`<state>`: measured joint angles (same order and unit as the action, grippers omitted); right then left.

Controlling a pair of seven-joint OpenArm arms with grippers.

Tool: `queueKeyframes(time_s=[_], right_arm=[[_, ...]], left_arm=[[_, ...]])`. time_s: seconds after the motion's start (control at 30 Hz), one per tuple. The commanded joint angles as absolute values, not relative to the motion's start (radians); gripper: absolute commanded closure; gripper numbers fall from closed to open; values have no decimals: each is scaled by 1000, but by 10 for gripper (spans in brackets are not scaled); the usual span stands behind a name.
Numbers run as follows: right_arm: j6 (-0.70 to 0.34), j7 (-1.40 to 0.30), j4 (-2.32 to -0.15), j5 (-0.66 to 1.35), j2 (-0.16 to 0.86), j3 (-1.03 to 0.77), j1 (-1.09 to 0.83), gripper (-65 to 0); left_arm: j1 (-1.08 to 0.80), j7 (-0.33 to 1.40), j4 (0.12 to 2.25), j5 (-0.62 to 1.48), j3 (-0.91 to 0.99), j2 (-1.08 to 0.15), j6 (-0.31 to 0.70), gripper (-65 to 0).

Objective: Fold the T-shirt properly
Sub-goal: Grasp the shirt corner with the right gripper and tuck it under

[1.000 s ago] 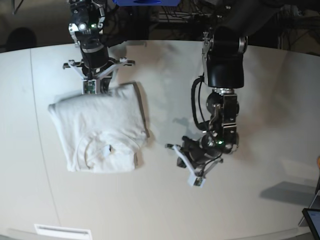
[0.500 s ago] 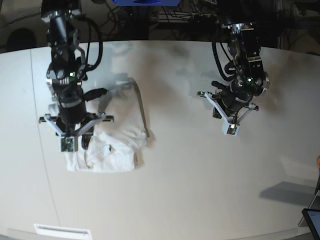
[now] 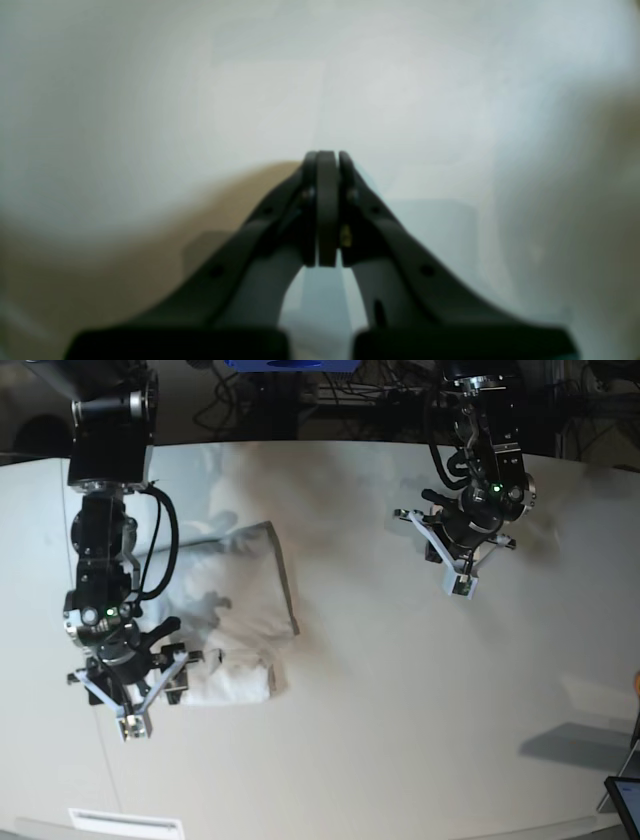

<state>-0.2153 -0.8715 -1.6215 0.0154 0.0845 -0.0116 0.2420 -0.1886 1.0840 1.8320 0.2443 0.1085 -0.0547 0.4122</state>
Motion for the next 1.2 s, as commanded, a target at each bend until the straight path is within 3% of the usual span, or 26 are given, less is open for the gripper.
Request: queueKeyframes(time_s=[0.0,0.23,0.53,0.6,0.77,0.9,1.0,1.17], right_arm=[[-231,-852,-1615,18,87,-28,272,-393],[-263,-809,-1475,18,94,-85,317,-393],[-263,-803,-1449,19,85,-85,314,-390],[-265,-803,-1435,19,85,-85,314,-345],[-265,-797,-1369,19,85,-90,314,-152],[-265,-751,-1337,19,84,-90,314,-129],[-265,-748,-1339,19,84,-90,312,-54],[-265,-746,-1399,19,84,-90,312,-7]], left_arm=[[-180,1067,1851,254,108,-56,410,0],[-182,1067,1851,254,107,-54,410,0],[-177,1067,1848,254,107,-54,410,0],[-177,1067,1848,254,107,-54,410,0],[-177,1067,1845,254,107,-56,410,0],[-174,1067,1845,254,107,-56,410,0],[-173,1067,1845,254,107,-56,410,0],[-173,1067,1844,254,107,-56,410,0]])
